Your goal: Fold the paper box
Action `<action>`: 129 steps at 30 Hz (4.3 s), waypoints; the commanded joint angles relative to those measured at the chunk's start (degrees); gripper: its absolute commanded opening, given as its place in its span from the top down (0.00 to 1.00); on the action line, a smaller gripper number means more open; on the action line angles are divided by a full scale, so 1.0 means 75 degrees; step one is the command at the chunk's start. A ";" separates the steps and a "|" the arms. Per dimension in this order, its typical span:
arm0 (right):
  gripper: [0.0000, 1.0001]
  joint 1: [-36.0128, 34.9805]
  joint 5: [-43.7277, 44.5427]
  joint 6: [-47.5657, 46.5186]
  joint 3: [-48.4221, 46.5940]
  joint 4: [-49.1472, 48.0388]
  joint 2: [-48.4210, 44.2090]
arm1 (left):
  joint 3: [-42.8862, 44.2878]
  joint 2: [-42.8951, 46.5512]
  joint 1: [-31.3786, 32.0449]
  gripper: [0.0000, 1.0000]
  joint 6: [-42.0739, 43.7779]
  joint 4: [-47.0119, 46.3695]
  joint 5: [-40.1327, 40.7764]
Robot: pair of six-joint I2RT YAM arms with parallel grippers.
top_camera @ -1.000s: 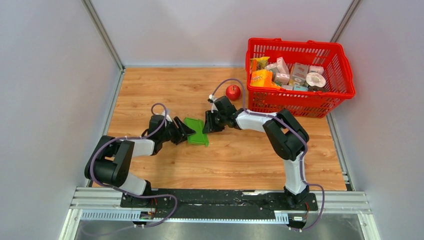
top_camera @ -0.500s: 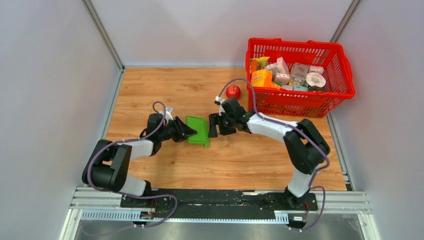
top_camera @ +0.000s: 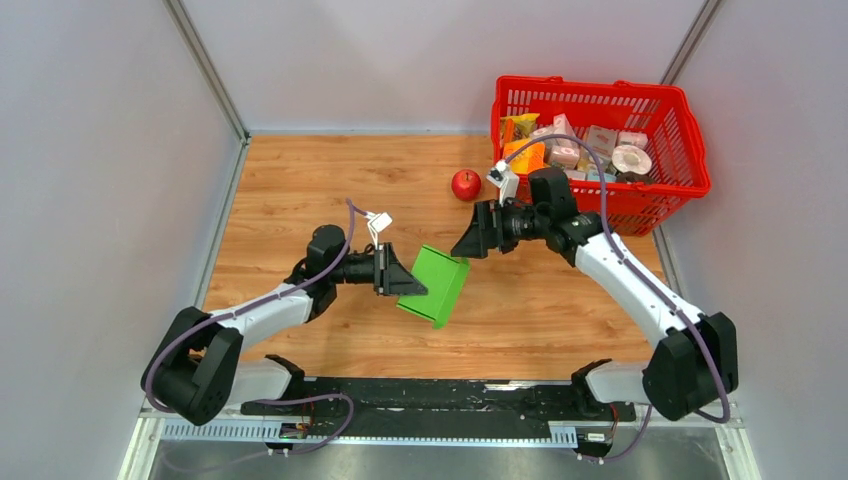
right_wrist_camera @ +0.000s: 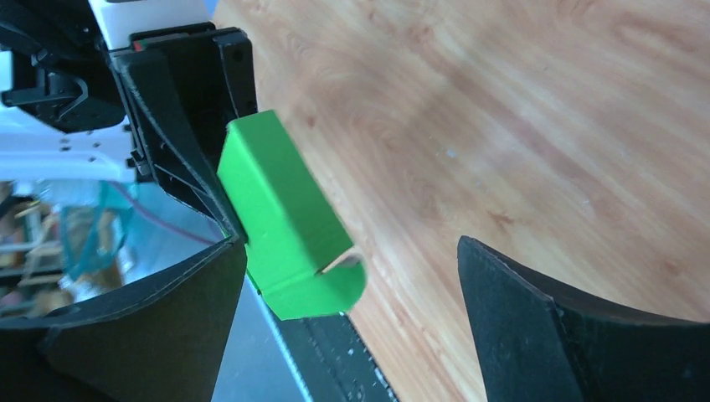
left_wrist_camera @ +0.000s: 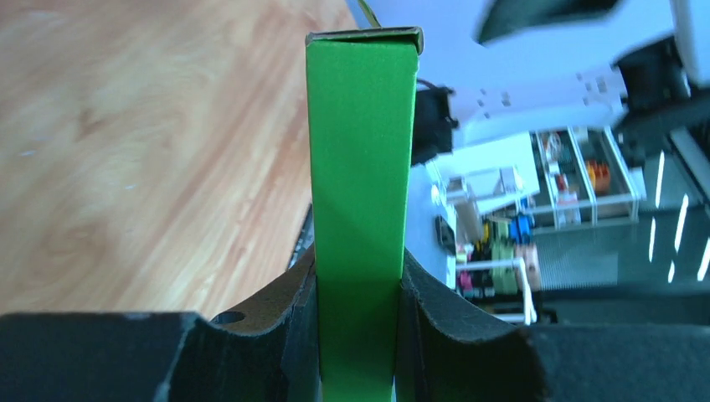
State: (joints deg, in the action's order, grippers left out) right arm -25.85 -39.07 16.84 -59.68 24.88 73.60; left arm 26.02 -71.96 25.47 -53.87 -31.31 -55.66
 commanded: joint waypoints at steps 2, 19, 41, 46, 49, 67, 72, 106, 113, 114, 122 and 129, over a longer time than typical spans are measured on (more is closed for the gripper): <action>0.01 0.0026 -0.2395 -0.0417 -0.0422 0.1018 0.0675 | 0.0468 0.0278 0.0388 0.77 0.0421 -0.0431 -0.0629; 0.66 -0.0198 -0.3521 0.1504 0.1054 -0.1616 0.0358 | 0.0632 0.0150 0.0939 0.69 0.0444 -0.0222 -0.0806; 0.86 0.0481 -0.1435 0.6914 0.1898 -0.1419 0.1588 | 0.1686 0.3938 0.5247 0.25 0.7866 0.6063 1.0158; 0.85 0.0481 -0.0699 0.7750 0.2239 -0.1317 0.1109 | 0.2213 0.2193 0.6294 0.24 0.8975 0.5710 0.9977; 0.84 0.0481 -0.0194 0.7996 0.2355 -0.0963 0.0700 | 0.2354 0.1641 0.6353 0.23 0.9185 0.5535 0.9777; 0.82 0.0247 -0.0111 0.9672 0.3035 -0.1349 -0.0380 | 0.2824 -0.0483 0.6400 0.24 1.0146 0.4458 1.0256; 0.80 0.0071 -0.0111 1.0047 0.3234 -0.1536 -0.0614 | 0.2472 -0.0425 0.6365 0.38 1.0451 0.3894 1.0808; 0.02 -0.1850 0.0288 -0.2770 0.1701 -0.2183 -0.1599 | 0.0889 0.2857 0.3647 0.70 0.6409 0.4807 0.4868; 0.11 -0.2260 -0.0474 -0.3311 0.1688 -0.1771 -0.1225 | 0.1253 0.2717 0.3471 0.69 0.6291 0.5287 0.4164; 0.12 -0.2331 -0.0370 -0.3358 0.1723 -0.1771 -0.1108 | 0.1323 0.2705 0.3471 0.69 0.6338 0.5462 0.4094; 0.22 -0.2507 -0.0755 -0.3511 0.2203 -0.2462 -0.0954 | 0.1850 0.2635 0.3471 0.69 0.6503 0.6073 0.3543; 0.48 -0.2519 -0.0920 -0.3616 0.2262 -0.2626 -0.0908 | 0.2085 0.2341 0.3471 0.69 0.6561 0.6225 0.3273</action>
State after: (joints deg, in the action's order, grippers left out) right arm -44.53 -44.45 -8.10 -42.94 9.30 66.63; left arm 39.18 -53.78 51.55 -5.26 14.94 -27.92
